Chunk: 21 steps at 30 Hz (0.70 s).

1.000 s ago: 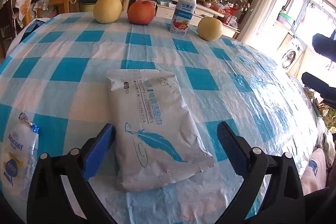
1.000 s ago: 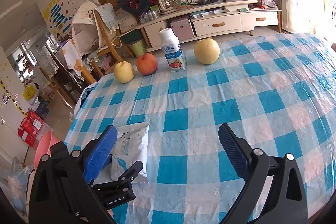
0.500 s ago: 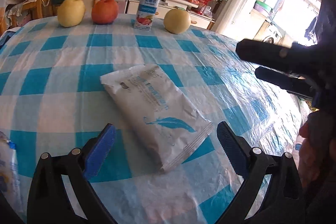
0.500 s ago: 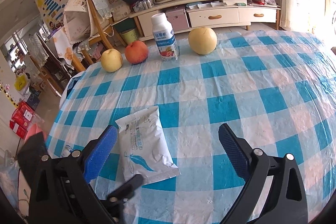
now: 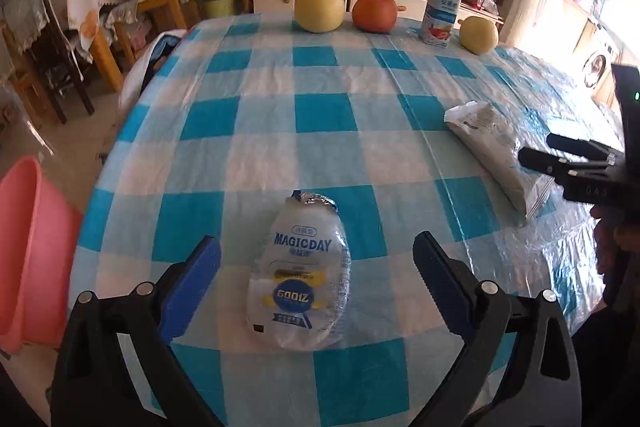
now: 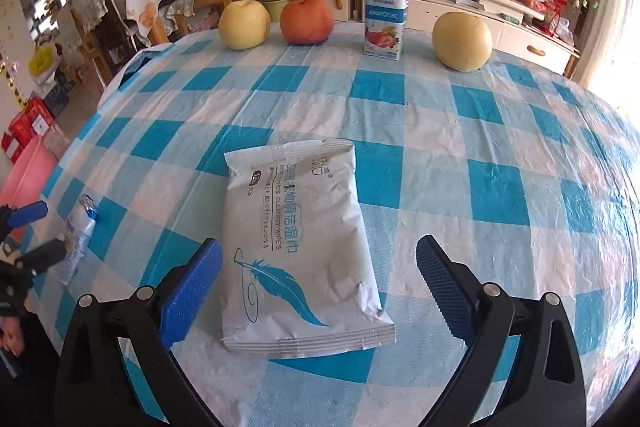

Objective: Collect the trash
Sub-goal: 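Grasp the second Magicday bottle with the left gripper while the right grasps the feather pack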

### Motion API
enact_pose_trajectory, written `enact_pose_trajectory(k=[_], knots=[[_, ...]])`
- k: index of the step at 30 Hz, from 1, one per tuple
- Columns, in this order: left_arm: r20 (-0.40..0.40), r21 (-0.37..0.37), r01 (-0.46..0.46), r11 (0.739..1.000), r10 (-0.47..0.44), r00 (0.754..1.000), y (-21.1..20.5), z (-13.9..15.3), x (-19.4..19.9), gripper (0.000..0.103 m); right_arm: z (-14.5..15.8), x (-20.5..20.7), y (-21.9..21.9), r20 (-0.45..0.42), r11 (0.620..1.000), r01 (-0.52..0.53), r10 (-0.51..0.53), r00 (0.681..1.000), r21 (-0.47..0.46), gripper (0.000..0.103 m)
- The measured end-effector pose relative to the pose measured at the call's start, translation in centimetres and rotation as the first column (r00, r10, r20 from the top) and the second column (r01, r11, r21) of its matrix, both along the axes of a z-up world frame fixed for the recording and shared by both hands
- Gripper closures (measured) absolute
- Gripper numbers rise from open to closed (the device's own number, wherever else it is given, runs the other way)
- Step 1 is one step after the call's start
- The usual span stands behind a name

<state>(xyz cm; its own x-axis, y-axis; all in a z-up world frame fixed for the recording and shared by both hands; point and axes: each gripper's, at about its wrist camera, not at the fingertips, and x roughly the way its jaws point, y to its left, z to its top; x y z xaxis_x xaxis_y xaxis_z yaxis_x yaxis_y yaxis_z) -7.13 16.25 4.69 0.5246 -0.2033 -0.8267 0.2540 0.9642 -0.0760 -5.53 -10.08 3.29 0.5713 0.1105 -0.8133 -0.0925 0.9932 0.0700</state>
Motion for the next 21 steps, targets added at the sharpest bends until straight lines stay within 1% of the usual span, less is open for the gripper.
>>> enact_pose_trajectory(k=[1, 2, 4, 6, 13, 15, 16, 18, 20, 21], knots=[[-0.011, -0.024, 0.003, 1.000, -0.003, 1.000, 0.2, -0.2, 0.1, 0.006, -0.3, 0.1, 0.2, -0.004, 1.000, -0.005, 0.005, 1.000, -0.008, 0.007], [-0.028, -0.030, 0.003, 1.000, -0.003, 1.000, 0.2, -0.6, 0.2, 0.006, -0.6, 0.3, 0.4, -0.012, 1.000, -0.009, 0.009, 1.000, -0.014, 0.007], [-0.048, -0.012, 0.001, 1.000, -0.002, 0.999, 0.1, -1.2, 0.6, 0.006, -1.1, 0.5, 0.7, -0.017, 1.000, -0.016, 0.015, 1.000, -0.026, 0.007], [-0.065, -0.015, 0.002, 1.000, -0.003, 0.998, 0.1, -1.7, 0.8, 0.006, -1.3, 0.7, 1.0, -0.020, 0.999, -0.024, 0.024, 1.000, -0.033, 0.007], [-0.088, 0.018, -0.007, 1.000, 0.009, 0.996, 0.1, -2.6, 1.3, 0.006, -2.1, 1.2, 1.3, -0.044, 0.999, -0.032, 0.031, 0.999, -0.028, 0.007], [-0.092, 0.021, -0.011, 1.000, 0.013, 0.996, 0.1, -2.8, 1.3, 0.012, -2.3, 1.3, 1.5, -0.050, 0.999, -0.033, 0.032, 0.998, -0.031, 0.007], [-0.097, 0.023, -0.011, 1.000, 0.014, 0.995, 0.1, -2.9, 1.3, 0.020, -2.4, 1.3, 1.6, -0.049, 0.999, -0.035, 0.033, 0.998, -0.035, 0.007], [-0.087, 0.038, -0.014, 0.999, 0.018, 0.996, 0.0, -3.0, 1.3, 0.023, -2.5, 1.3, 1.8, -0.048, 0.998, -0.037, 0.035, 0.998, -0.046, 0.007], [-0.079, 0.041, -0.018, 0.999, 0.022, 0.997, -0.1, -2.9, 1.3, 0.030, -2.6, 1.3, 1.9, -0.043, 0.998, -0.040, 0.038, 0.998, -0.051, 0.007], [-0.075, 0.040, -0.022, 0.999, 0.025, 0.997, 0.0, -2.8, 1.3, 0.032, -2.6, 1.3, 2.0, -0.042, 0.998, -0.041, 0.039, 0.998, -0.050, 0.007]])
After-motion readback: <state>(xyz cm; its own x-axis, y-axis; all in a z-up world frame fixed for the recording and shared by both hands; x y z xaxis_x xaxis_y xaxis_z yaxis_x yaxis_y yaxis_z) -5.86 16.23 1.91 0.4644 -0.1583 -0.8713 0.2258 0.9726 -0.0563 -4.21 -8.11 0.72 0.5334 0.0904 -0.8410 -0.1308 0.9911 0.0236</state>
